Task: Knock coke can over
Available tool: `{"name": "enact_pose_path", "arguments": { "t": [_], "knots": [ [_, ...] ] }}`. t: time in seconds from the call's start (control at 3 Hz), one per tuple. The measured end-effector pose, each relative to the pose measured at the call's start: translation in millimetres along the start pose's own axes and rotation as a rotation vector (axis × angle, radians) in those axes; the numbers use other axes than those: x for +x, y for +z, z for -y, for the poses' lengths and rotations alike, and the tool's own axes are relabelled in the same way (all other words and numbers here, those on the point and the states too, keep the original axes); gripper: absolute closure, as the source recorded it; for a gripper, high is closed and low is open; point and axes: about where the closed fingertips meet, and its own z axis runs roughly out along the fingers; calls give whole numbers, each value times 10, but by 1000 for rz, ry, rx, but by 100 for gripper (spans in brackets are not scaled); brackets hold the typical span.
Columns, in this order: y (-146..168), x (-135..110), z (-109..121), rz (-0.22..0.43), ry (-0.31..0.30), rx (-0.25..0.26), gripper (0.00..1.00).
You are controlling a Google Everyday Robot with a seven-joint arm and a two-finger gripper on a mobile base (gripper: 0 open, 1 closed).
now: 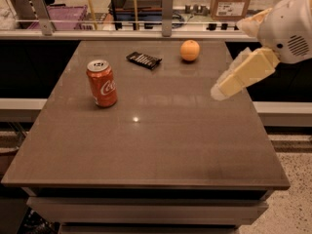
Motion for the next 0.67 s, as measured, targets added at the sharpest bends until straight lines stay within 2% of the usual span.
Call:
{"name": "enact_pose_path", "arguments": {
  "t": [0.67],
  "knots": [
    [470,-199,9,56,106,46,0]
  ]
}}
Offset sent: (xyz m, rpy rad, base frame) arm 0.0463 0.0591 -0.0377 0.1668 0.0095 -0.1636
